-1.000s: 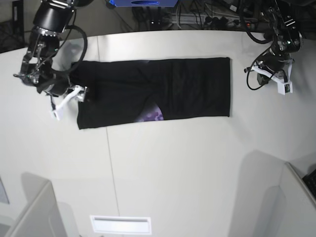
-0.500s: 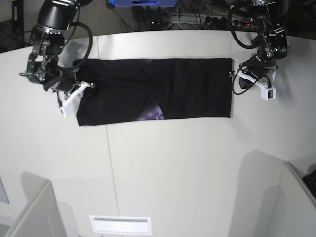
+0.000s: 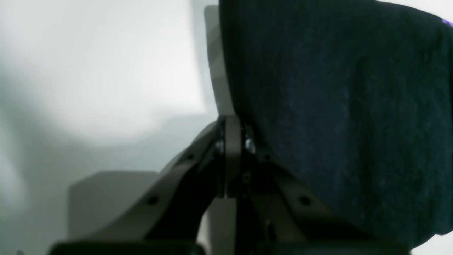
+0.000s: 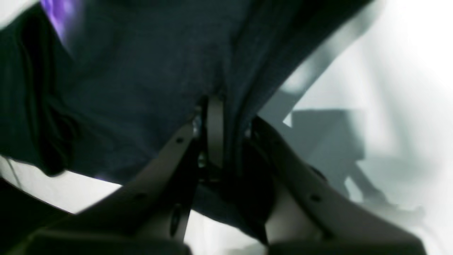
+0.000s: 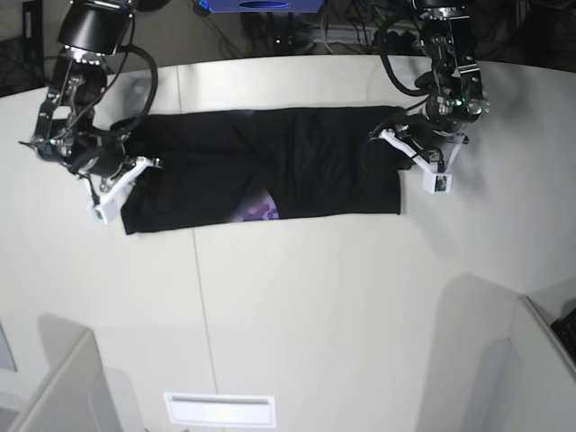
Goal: Fold the T-shirt properly
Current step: 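Lift both strip ends and bring the right gripper toward the left gripper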
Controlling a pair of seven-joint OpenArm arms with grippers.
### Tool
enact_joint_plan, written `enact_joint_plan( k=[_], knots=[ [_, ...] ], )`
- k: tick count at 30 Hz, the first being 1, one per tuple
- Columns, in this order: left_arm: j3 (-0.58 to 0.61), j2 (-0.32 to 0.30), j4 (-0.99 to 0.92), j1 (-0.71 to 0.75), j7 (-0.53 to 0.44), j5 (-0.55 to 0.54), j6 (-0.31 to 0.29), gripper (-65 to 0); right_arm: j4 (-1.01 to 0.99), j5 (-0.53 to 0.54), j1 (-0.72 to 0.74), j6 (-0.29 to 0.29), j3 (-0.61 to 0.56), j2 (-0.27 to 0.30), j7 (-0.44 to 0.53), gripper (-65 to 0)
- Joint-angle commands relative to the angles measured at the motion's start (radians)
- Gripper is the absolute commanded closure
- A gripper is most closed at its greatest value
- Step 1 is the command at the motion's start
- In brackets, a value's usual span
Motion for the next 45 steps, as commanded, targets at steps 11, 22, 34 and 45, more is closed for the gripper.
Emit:
enact_joint_plan(
  k=[11, 22, 34, 45],
  knots=[
    [-0.011, -0.021, 0.031, -0.006, 0.009, 0.016, -0.001, 0.0, 0.268, 0.02, -0.028, -0.084, -0.159, 0.002, 0.011, 0.0],
    [-0.011, -0.121, 0.035, 0.029, 0.011, 0.016, 0.001, 0.0, 0.361, 0.021, -0.04, -0.174, -0.361, -0.048, 0.015, 0.0],
    [0.107, -0.062, 0.034, 0.02, 0.011, 0.213, 0.001, 0.0, 0.361, 0.021, -0.031, -0.174, -0.481, -0.148, 0.02, 0.0],
    [0.13, -0.019, 0.035, 0.006, 0.011, 0.222, 0.001, 0.0, 0.361, 0.023, -0.019, -0.174, -0.536, -0.216, 0.02, 0.0]
  ],
)
